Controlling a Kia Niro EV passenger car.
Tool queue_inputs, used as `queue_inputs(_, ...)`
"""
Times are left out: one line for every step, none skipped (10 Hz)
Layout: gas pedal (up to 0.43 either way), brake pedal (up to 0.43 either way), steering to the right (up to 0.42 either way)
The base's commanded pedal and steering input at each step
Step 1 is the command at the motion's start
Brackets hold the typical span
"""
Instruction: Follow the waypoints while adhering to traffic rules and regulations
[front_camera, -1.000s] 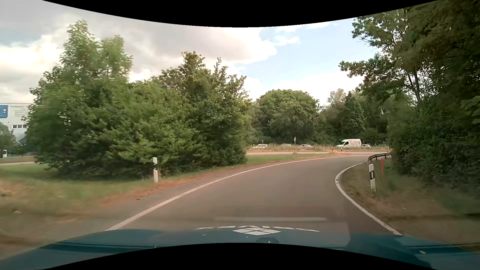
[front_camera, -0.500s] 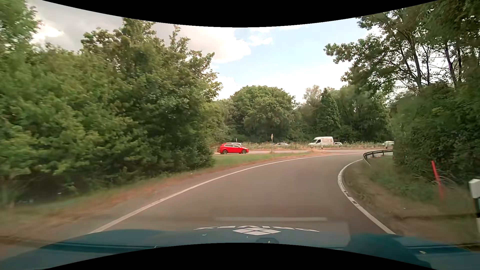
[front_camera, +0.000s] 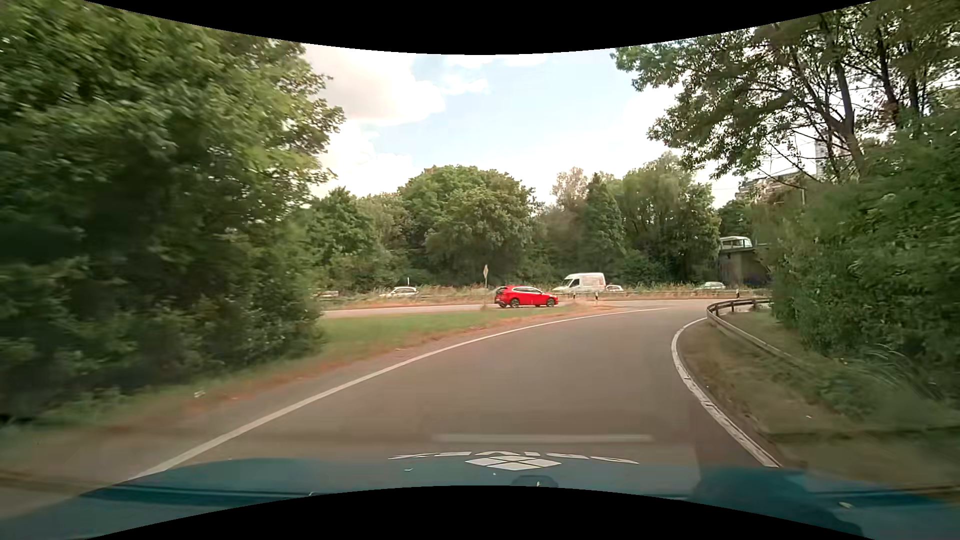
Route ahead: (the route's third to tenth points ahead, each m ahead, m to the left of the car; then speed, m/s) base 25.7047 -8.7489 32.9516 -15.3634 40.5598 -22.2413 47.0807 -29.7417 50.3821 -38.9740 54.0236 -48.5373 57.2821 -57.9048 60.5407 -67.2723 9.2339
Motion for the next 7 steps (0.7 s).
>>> queue_inputs(0.169,0.0,0.115)
queue_inputs(0.169,0.0,0.114)
queue_inputs(0.169,0.0,0.114)
queue_inputs(0.169,0.0,0.112)
queue_inputs(0.169,0.0,0.112)
queue_inputs(0.169,0.0,0.111)
queue_inputs(0.169,0.0,0.111)
